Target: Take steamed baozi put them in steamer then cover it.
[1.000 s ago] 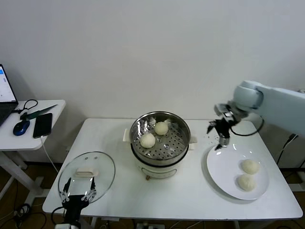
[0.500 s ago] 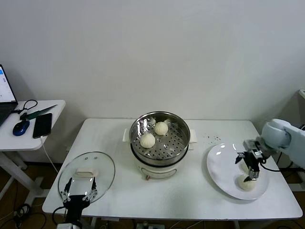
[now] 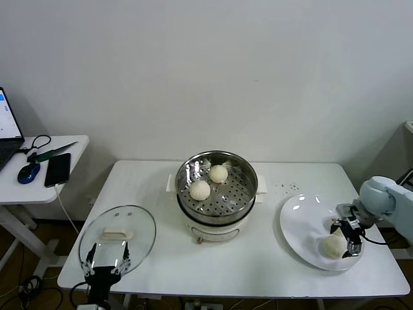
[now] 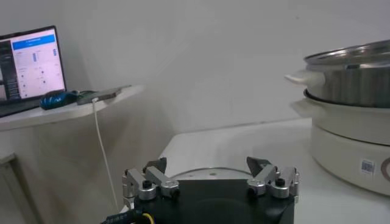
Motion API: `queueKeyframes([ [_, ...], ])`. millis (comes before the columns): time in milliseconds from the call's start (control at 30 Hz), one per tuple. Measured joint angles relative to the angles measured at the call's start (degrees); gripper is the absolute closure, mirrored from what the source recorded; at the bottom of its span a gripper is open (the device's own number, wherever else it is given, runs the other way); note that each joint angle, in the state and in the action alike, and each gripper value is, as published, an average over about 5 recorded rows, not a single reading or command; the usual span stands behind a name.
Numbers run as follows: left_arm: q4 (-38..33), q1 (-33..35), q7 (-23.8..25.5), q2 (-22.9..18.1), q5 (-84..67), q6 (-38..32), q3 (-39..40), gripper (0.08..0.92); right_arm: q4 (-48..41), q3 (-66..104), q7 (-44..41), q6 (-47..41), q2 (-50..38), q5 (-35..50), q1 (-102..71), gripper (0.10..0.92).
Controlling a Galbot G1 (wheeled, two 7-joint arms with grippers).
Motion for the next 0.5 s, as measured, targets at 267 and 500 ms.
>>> queueKeyframes([
  [267,0.19,0.25,0.22,0.01,0.61,0.01,0.52,0.177,-1.02,0.60,0.08,0.22,1.32,-1.27,-1.05,0.211],
  [500,0.24,0.10,0.33,0.09,1.08,0.02,0.71,0.177,-1.16,0.74,-0.09,0.32,1.72,-1.34,-1.30,0.265],
])
